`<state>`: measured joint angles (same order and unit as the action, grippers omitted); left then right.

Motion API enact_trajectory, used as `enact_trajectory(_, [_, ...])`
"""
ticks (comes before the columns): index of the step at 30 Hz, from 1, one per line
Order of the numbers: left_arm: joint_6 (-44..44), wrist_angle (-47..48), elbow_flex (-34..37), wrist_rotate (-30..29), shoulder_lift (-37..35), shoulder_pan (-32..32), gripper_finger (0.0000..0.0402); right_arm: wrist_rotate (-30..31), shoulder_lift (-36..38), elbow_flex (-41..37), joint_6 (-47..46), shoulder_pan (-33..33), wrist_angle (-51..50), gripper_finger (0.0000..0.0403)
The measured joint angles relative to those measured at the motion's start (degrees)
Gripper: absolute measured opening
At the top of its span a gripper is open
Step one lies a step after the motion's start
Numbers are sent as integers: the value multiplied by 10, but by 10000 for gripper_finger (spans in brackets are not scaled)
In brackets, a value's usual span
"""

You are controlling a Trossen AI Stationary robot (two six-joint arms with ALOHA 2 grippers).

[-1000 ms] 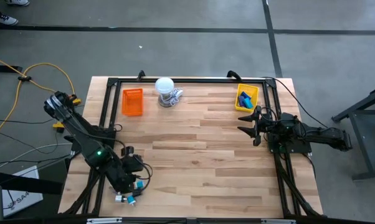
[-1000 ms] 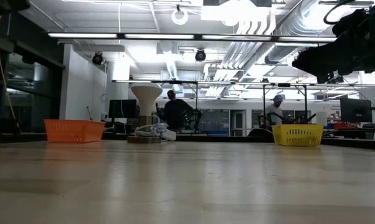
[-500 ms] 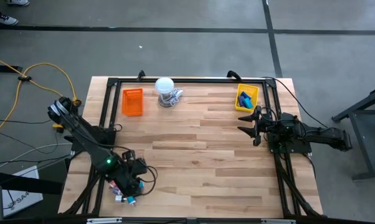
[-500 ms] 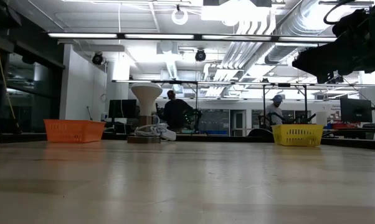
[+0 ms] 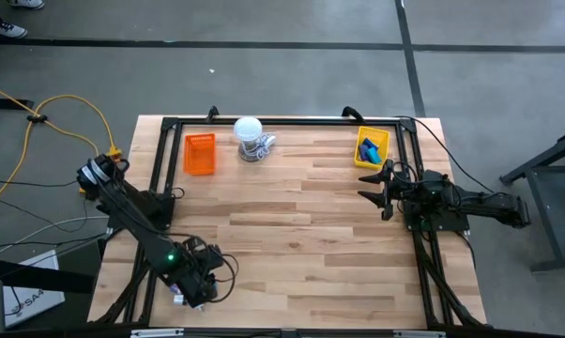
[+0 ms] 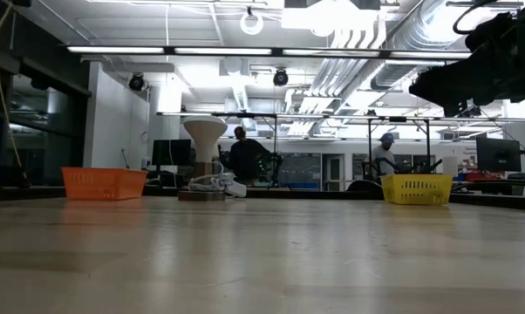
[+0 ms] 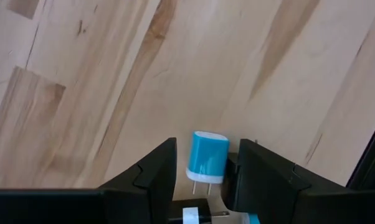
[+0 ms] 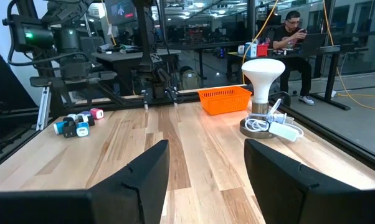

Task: Pick & Place Office items
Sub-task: Put the top light blue charger adapter into the orange basket

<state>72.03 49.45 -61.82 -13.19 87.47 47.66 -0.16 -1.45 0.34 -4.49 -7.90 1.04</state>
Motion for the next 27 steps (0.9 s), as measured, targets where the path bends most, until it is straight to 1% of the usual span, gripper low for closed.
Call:
enact_trajectory(3, [14, -3, 0, 0, 6, 4, 167, 0, 0, 0, 0, 0, 0, 195])
enact_trajectory(8, [10, -2, 1, 6, 12, 7, 169, 0, 0, 0, 0, 0, 0, 195])
enact_trajectory(16, [8, -2, 1, 15, 14, 10, 191, 0, 0, 0, 0, 0, 0, 195])
enact_trajectory(20, [-12, 1, 1, 18, 15, 10, 194, 0, 0, 0, 0, 0, 0, 195])
enact_trajectory(27, [-31, 0, 1, 52, 42, 9, 194, 0, 0, 0, 0, 0, 0, 195])
